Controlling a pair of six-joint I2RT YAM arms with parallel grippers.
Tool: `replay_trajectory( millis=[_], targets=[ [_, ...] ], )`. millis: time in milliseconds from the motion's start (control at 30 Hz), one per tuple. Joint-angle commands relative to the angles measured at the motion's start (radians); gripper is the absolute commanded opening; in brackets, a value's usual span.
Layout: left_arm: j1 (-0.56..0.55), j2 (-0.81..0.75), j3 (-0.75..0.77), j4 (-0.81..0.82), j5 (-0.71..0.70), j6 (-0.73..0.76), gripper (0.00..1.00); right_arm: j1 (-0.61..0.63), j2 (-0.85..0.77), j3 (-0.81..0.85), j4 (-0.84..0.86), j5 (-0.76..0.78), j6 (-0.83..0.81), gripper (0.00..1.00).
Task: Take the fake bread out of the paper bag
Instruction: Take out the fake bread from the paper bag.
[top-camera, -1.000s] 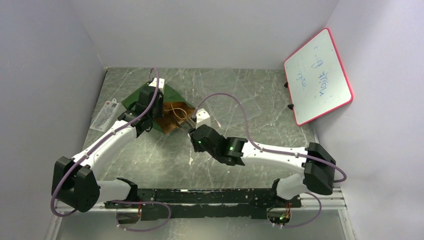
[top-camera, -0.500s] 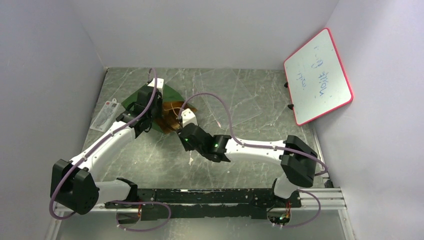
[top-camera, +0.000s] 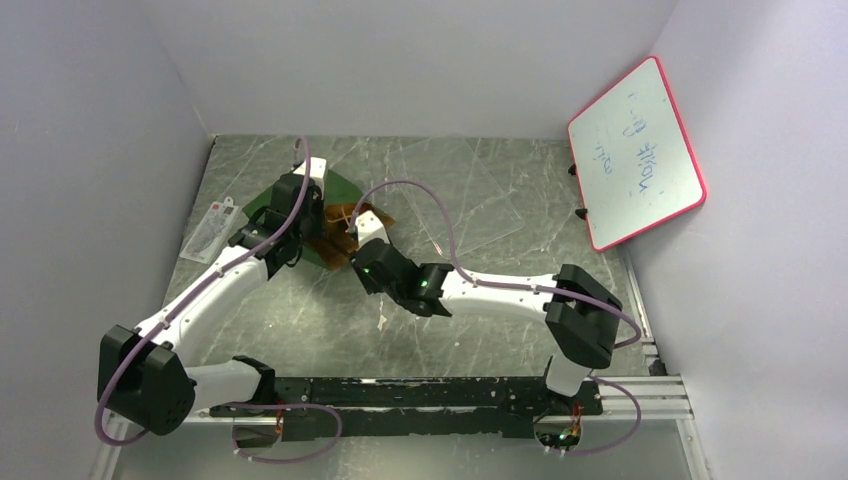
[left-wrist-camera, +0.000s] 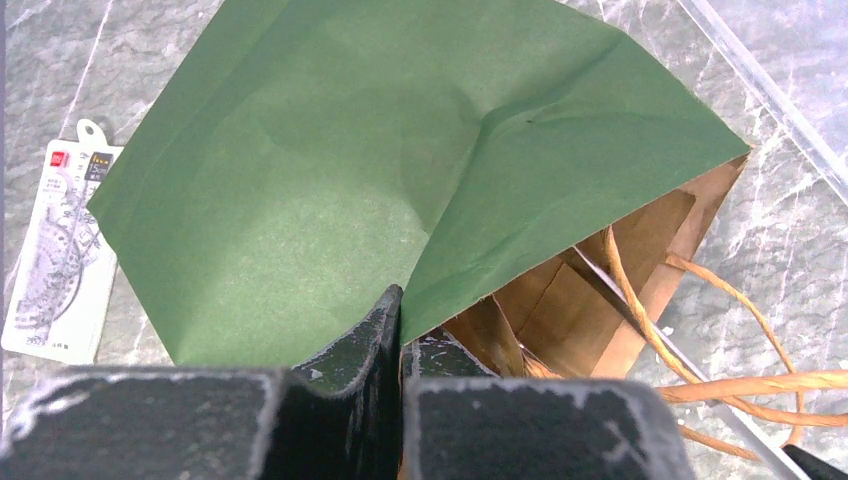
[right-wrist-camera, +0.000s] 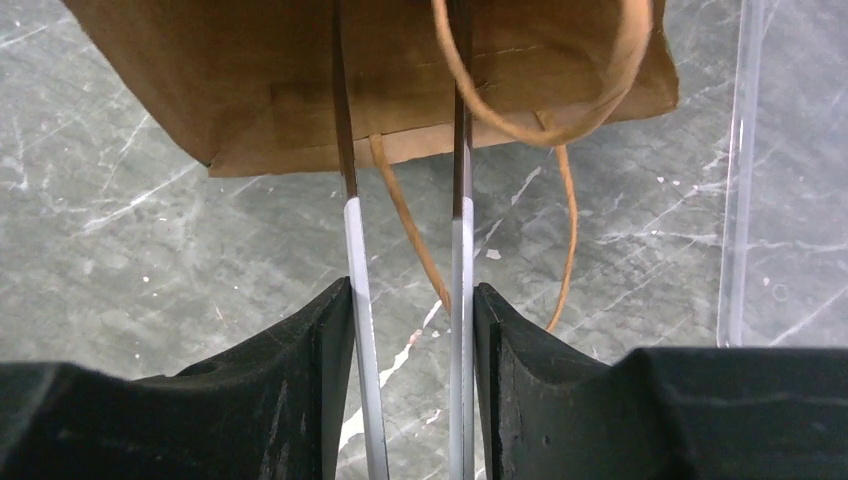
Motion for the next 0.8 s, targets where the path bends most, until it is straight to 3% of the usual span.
replay_trajectory(
  millis=[0,567,633,767],
  targets=[
    [0.006,-0.031,-0.012,0.004,0.025,-0.003,0.07,-0.009,0.013,0.035,0.045,0.014,-0.036,0.46],
    [0.007,-0.031,-0.013,0.014,0.040,0.003,0.07,-0.045,0.096,0.091,0.060,-0.087,-0.074,0.46],
    [0.006,-0.029,-0.014,0.015,0.037,0.004,0.07,-0.050,0.099,0.093,0.063,-0.102,-0.071,0.44],
    [0.007,-0.029,-0.017,0.017,0.033,0.003,0.07,-0.063,0.099,0.093,0.058,-0.128,-0.070,0.27]
  ],
)
